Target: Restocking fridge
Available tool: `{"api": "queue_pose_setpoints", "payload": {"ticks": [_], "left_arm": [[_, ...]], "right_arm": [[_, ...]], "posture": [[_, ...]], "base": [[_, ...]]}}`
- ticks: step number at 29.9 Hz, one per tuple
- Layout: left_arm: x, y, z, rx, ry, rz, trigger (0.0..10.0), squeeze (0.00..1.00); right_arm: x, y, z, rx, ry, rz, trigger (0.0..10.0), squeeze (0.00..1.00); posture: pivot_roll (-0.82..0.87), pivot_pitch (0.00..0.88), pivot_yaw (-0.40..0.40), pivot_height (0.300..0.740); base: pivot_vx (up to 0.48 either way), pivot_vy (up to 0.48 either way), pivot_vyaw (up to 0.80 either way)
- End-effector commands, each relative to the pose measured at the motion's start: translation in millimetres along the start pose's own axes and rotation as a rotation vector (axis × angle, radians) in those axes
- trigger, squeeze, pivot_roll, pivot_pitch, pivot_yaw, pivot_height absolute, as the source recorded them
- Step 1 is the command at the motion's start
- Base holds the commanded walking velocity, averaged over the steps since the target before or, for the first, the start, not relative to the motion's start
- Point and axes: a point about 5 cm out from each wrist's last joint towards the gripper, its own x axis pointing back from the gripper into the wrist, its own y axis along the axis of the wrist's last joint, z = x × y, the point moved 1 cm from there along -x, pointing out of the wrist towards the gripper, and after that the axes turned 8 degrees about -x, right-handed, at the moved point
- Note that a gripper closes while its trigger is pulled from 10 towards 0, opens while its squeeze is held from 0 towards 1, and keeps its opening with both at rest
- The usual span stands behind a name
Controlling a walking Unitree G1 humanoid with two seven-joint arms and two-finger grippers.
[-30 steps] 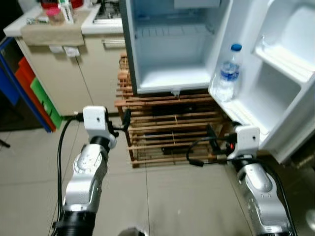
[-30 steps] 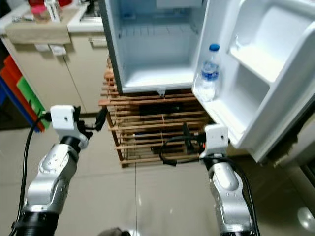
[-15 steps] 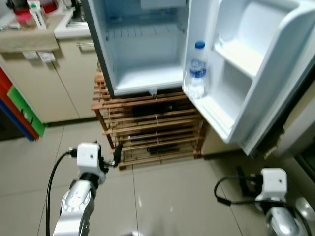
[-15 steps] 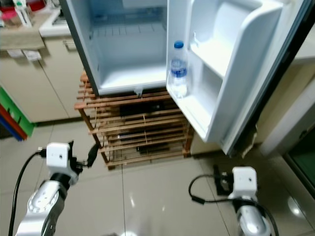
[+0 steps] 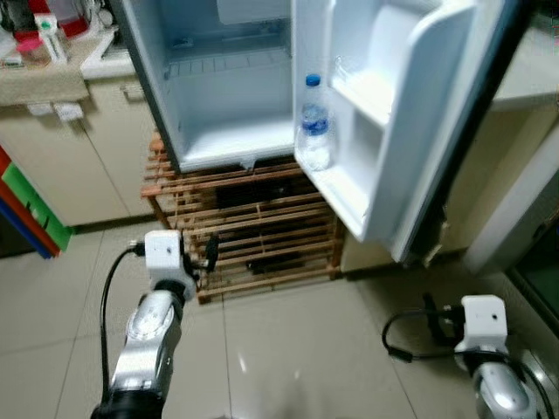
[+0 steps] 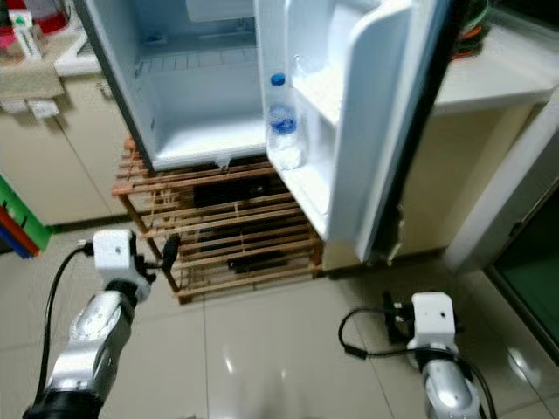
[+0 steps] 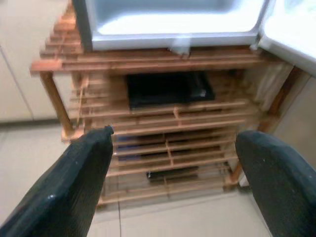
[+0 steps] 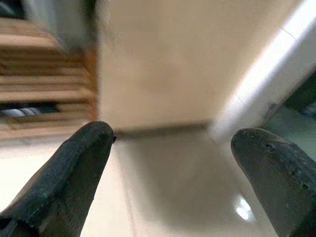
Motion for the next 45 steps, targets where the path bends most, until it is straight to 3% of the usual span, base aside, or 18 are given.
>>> {"api": "queue_pose_setpoints", "payload": {"ticks": [1, 5, 7, 10, 12, 16, 19, 29, 30, 31, 32, 33, 36, 39, 41, 42, 43, 45], "left_arm": [[1.2, -20, 4.4, -0.029, 0.025, 0.133, 10.0, 0.00], [0.1, -34, -2.2, -0.112, -0.005, 0.235, 10.0, 0.00], [0.7, -62, -2.7, -0.222, -0.041, 0.428, 10.0, 0.00], [5.2, -80, 0.0, -0.282, -0.074, 0.550, 10.0, 0.00], [9.3, -89, -3.5, -0.272, -0.120, 0.618, 10.0, 0.00], [12.5, -94, -5.8, -0.275, -0.151, 0.653, 10.0, 0.00], [23.1, -112, -7.1, -0.332, -0.146, 0.710, 10.0, 0.00], [32.3, -125, -16.0, -0.354, -0.163, 0.772, 10.0, 0.00], [32.4, -125, -19.8, -0.363, -0.175, 0.774, 10.0, 0.00], [32.6, -126, -23.3, -0.369, -0.187, 0.774, 10.0, 0.00], [32.8, -126, -25.7, -0.372, -0.196, 0.775, 10.0, 0.00], [32.6, -126, -28.7, -0.376, -0.205, 0.771, 10.0, 0.00], [31.1, -125, -32.8, -0.385, -0.213, 0.758, 10.0, 0.00], [9.2, -98, -41.0, -0.379, -0.154, 0.564, 10.0, 0.00], [-5.7, -75, -49.0, -0.332, -0.135, 0.419, 10.0, 0.00], [-11.8, -62, -34.6, -0.296, -0.118, 0.339, 10.0, 0.00], [-11.8, -62, -34.6, -0.296, -0.118, 0.339, 10.0, 0.00], [-23.9, -26, -16.0, -0.193, -0.105, 0.148, 10.0, 0.00]], "right_arm": [[-8.3, 3, -23.7, 0.128, -0.200, 0.014, 10.0, 0.00], [-13.4, 19, -38.3, 0.152, -0.310, -0.033, 10.0, 0.00], [-20.1, 70, -39.7, 0.110, -0.330, -0.215, 10.0, 0.00], [-26.1, 136, -26.1, 0.041, -0.290, -0.422, 10.0, 0.00], [-28.4, 175, -7.2, 0.066, -0.239, -0.569, 10.0, 0.00], [-25.8, 193, 1.7, 0.092, -0.207, -0.647, 10.0, 0.00], [-21.4, 220, 14.8, 0.012, -0.147, -0.697, 10.0, 0.00], [-5.2, 233, 73.2, -0.162, 0.256, -0.620, 10.0, 0.00], [15.7, 239, 100.2, -0.233, 0.501, -0.603, 10.0, 0.00], [32.1, 239, 114.9, -0.306, 0.678, -0.565, 10.0, 0.00], [44.8, 240, 124.2, -0.352, 0.803, -0.537, 10.0, 0.00], [45.8, 237, 124.8, -0.369, 0.820, -0.518, 10.0, 0.00], [36.0, 230, 118.3, -0.377, 0.755, -0.485, 10.0, 0.00], [-7.9, 200, 81.5, -0.231, 0.369, -0.409, 10.0, 0.00], [-21.7, 182, 62.0, -0.170, 0.207, -0.353, 10.0, 0.00], [-22.9, 177, 54.7, -0.158, 0.162, -0.340, 10.0, 0.00], [-22.9, 177, 54.7, -0.158, 0.162, -0.340, 10.0, 0.00], [-20.7, 170, 47.3, -0.172, 0.133, -0.319, 10.0, 0.00]], "posture": [[-0.18, 0.038, 0.060, 0.740], [-0.19, 0.038, 0.064, 0.740], [-0.19, 0.034, 0.070, 0.740], [-0.20, 0.030, 0.075, 0.740], [-0.19, 0.026, 0.083, 0.740], [-0.19, 0.026, 0.083, 0.740], [-0.19, 0.014, 0.081, 0.740], [-0.18, 0.000, 0.079, 0.740], [-0.18, 0.000, 0.081, 0.740], [-0.19, 0.000, 0.081, 0.740], [-0.18, 0.000, 0.080, 0.740], [-0.19, 0.000, 0.080, 0.740], [-0.18, 0.000, 0.077, 0.740], [-0.18, 0.000, 0.072, 0.740], [-0.18, 0.000, 0.068, 0.740], [-0.17, 0.000, 0.067, 0.740], [-0.17, 0.000, 0.067, 0.740], [-0.17, 0.000, 0.064, 0.740]], "base": [[0.000, 0.000, 0.00], [0.000, 0.000, 0.00], [0.000, 0.000, 0.00], [0.000, 0.000, 0.00], [0.000, 0.000, 0.00], [0.000, 0.000, 0.00], [0.000, 0.000, 0.00], [0.000, 0.000, 0.00], [0.000, 0.000, 0.00], [0.000, 0.000, 0.00], [0.000, 0.000, 0.00], [0.000, 0.000, 0.00], [0.000, 0.000, 0.00], [0.000, 0.000, 0.00], [0.000, 0.000, 0.00], [0.000, 0.000, 0.00], [0.000, 0.000, 0.00], [0.000, 0.000, 0.00]]}}
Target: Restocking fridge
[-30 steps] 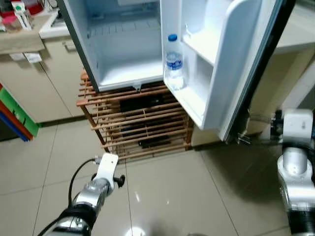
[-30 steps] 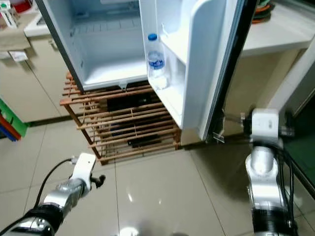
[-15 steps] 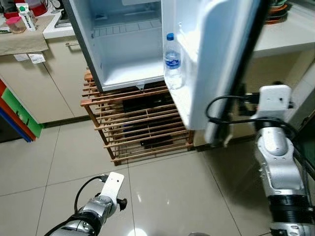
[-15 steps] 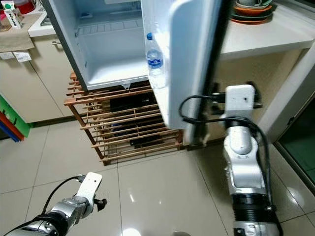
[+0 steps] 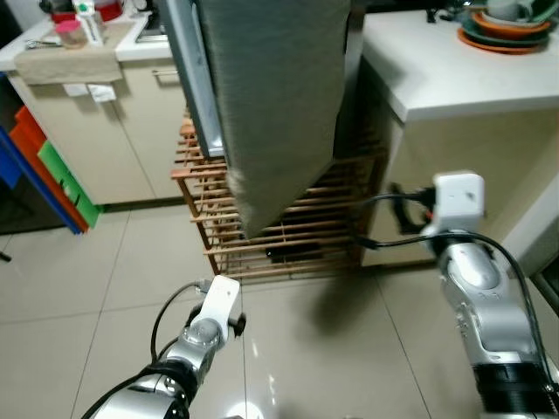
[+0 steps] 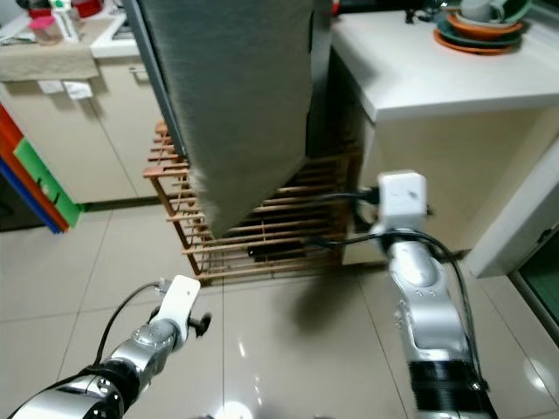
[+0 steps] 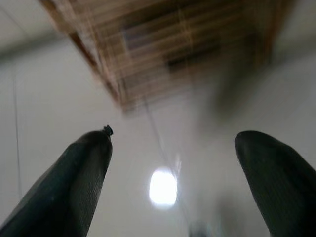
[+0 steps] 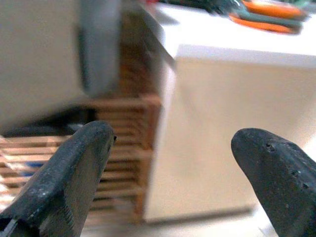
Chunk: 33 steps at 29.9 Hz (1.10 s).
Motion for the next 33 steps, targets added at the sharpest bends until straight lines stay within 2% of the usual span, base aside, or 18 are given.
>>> {"api": "queue_pose_setpoints", "payload": {"ticks": [1, 2, 3, 4, 6, 7, 8, 10, 14, 18, 21, 23, 33], "left_arm": [[0.4, 44, 22.8, 0.050, 0.033, -0.215, 10.0, 0.00], [0.4, 44, 22.8, 0.050, 0.033, -0.215, 10.0, 0.00], [3.2, 70, 24.8, 0.066, 0.041, -0.324, 10.0, 0.00], [3.2, 70, 24.8, 0.066, 0.041, -0.324, 10.0, 0.00], [15.4, 119, 24.4, 0.101, 0.058, -0.510, 10.0, 0.00], [21.7, 135, 24.5, 0.108, 0.073, -0.578, 10.0, 0.00], [21.7, 135, 24.5, 0.108, 0.073, -0.578, 10.0, 0.00], [29.5, 150, 24.2, 0.113, 0.088, -0.656, 10.0, 0.00], [41.9, 165, 23.3, 0.116, 0.116, -0.740, 10.0, 0.00], [49.8, 166, 25.5, 0.157, 0.134, -0.737, 10.0, 0.00], [48.4, 162, 30.0, 0.175, 0.162, -0.689, 10.0, 0.00], [47.4, 160, 31.7, 0.148, 0.185, -0.663, 10.0, 0.00], [44.4, 157, 25.0, 0.102, 0.148, -0.609, 10.0, 0.00]], "right_arm": [[1.9, 5, 0.2, 0.004, -0.019, -0.040, 10.0, 0.00], [1.9, 5, 0.2, 0.004, -0.019, -0.040, 10.0, 0.00], [3.3, 3, 0.3, 0.002, -0.029, -0.056, 10.0, 0.00], [3.3, 3, 0.3, 0.002, -0.029, -0.056, 10.0, 0.00], [7.2, -1, 7.3, 0.013, -0.020, -0.101, 10.0, 0.00], [8.8, -3, 11.7, 0.009, -0.006, -0.118, 10.0, 0.00], [8.8, -3, 11.7, 0.009, -0.006, -0.118, 10.0, 0.00], [10.3, -5, 17.1, 0.003, 0.009, -0.131, 10.0, 0.00], [10.9, -8, 19.0, -0.041, 0.014, -0.125, 10.0, 0.00], [10.8, -8, 16.7, -0.039, 0.005, -0.140, 10.0, 0.00], [10.8, -7, 17.6, -0.044, 0.010, -0.156, 10.0, 0.00], [11.5, -8, 20.0, -0.043, 0.024, -0.161, 10.0, 0.00], [14.3, -14, 24.7, -0.048, 0.052, -0.148, 10.0, 0.00]], "posture": [[-0.15, 0.000, 0.060, 0.740], [-0.15, 0.000, 0.060, 0.740], [-0.15, 0.000, 0.060, 0.740], [-0.15, 0.000, 0.060, 0.740], [-0.14, 0.000, 0.060, 0.740], [-0.14, 0.000, 0.060, 0.740], [-0.14, 0.000, 0.060, 0.740], [-0.13, 0.000, 0.060, 0.740], [-0.14, 0.000, 0.061, 0.740], [-0.14, 0.001, 0.059, 0.740], [-0.14, 0.003, 0.059, 0.740], [-0.14, 0.004, 0.060, 0.740], [-0.14, 0.010, 0.067, 0.740]], "base": [[0.000, 0.000, 0.00], [0.000, 0.000, 0.00], [0.000, 0.000, 0.00], [0.000, 0.000, 0.00], [0.000, 0.000, 0.00], [0.000, 0.000, 0.00], [0.000, 0.000, 0.00], [0.000, 0.000, 0.00], [0.000, 0.000, 0.00], [0.000, 0.000, 0.00], [0.000, 0.379, 0.00], [0.000, 0.428, 0.00], [0.345, 0.327, 0.00]]}}
